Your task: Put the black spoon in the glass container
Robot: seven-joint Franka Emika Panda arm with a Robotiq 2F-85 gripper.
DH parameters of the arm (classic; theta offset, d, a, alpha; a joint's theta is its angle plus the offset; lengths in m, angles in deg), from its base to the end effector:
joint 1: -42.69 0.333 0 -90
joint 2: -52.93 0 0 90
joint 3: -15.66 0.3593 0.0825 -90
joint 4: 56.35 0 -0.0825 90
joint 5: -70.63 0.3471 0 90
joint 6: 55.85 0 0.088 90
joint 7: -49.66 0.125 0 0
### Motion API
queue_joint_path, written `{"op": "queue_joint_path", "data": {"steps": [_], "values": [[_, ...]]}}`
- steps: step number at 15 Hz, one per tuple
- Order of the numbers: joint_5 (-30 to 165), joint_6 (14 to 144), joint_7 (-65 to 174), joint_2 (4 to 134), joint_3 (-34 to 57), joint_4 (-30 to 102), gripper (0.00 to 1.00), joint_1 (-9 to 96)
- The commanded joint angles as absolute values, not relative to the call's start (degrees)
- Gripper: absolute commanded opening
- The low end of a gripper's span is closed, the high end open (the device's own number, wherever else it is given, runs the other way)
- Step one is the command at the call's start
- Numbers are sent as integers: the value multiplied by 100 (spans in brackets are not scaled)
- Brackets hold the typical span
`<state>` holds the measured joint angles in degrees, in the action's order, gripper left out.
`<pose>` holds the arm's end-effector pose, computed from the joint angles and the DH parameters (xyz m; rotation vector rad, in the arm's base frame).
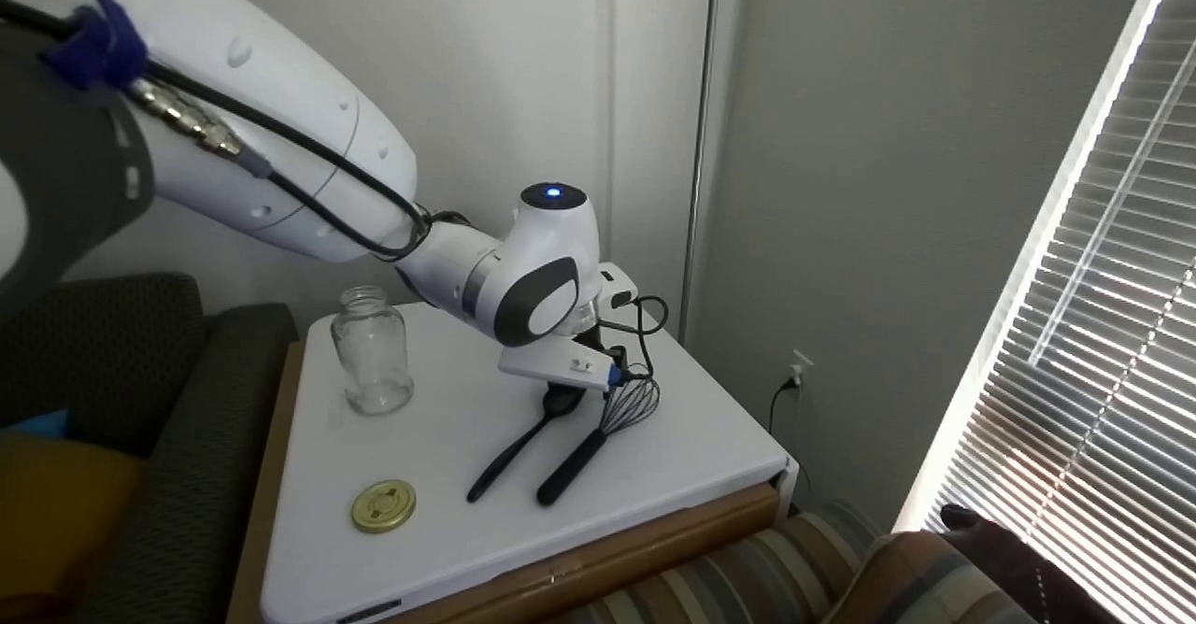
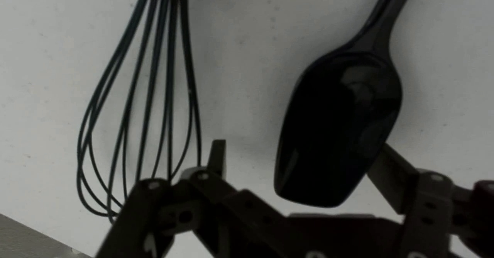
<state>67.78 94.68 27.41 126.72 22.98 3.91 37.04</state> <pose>0.7957 -0.0181 0.0809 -3.0355 -0.5326 -0.4733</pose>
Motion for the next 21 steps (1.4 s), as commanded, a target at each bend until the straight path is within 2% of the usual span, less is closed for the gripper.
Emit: {"op": "queue_joint_path", "data": {"steps": [1, 6, 13, 21], "values": [[6784, 9371, 2646, 12624, 2367, 443, 62, 3656], [6784, 9407, 2635, 12550, 2395, 542, 28, 3654], [6756, 9577, 2614, 12304, 2491, 796, 28, 3675], [6756, 9695, 2169, 11378, 2813, 1377, 28, 3714]]}}
